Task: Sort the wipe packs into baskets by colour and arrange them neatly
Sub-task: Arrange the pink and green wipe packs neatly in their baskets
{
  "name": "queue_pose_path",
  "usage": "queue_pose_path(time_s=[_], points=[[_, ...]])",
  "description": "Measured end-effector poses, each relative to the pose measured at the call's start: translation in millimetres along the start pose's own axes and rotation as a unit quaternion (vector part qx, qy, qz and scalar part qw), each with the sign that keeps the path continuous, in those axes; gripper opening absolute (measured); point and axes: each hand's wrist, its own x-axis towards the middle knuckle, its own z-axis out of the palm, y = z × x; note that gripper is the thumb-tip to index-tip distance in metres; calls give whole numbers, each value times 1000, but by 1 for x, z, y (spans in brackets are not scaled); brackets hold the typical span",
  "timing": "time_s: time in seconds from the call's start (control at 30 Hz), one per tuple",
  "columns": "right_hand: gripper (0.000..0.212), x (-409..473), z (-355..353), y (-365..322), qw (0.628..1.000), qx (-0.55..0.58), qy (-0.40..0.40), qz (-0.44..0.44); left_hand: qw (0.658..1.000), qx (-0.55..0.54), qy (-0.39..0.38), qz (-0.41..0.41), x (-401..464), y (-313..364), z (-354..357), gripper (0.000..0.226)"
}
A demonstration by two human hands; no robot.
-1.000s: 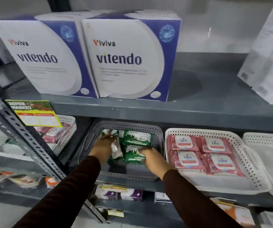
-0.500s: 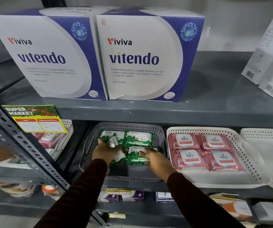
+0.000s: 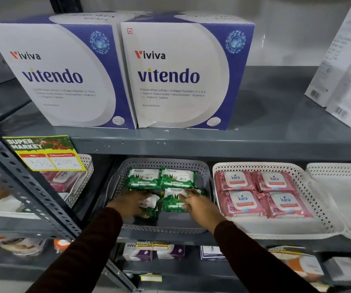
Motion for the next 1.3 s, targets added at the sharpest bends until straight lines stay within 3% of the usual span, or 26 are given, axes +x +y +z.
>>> queue_pose_path(time_s=[0.13, 0.4, 0.5, 0.6, 0.7, 0.77, 0.87, 1.1, 1.3], points=[[44, 2, 3, 1, 1000, 15, 9, 2, 993, 95, 67, 17, 5, 2, 12, 71], [59, 8, 7, -6, 1000, -17, -3, -20, 998, 16, 53, 38, 11, -2, 14, 72], [51, 7, 9, -8, 1000, 18, -5, -24, 996, 1, 72, 50, 12, -9, 17, 62], [42, 11, 6, -13, 990, 120, 68, 13, 983, 9, 171, 69, 19, -10, 11, 63], [51, 27, -2, -13, 991, 15, 130, 14, 979, 67, 191, 26, 38, -14, 3, 63], [62, 37, 1, -12, 992, -46, 118, 24, 981, 96, 170, 14, 48, -16, 2, 67], [70, 47, 13, -9, 994, -8, 79, 72, 987, 61, 149, 9, 56, -13, 6, 62], [74, 51, 20, -4, 994, 34, 65, 80, 974, 5, 227, 23, 60, -13, 14, 46], [73, 55, 24, -8, 993, 33, 67, 95, 969, -2, 248, 10, 54, -4, 14, 44]])
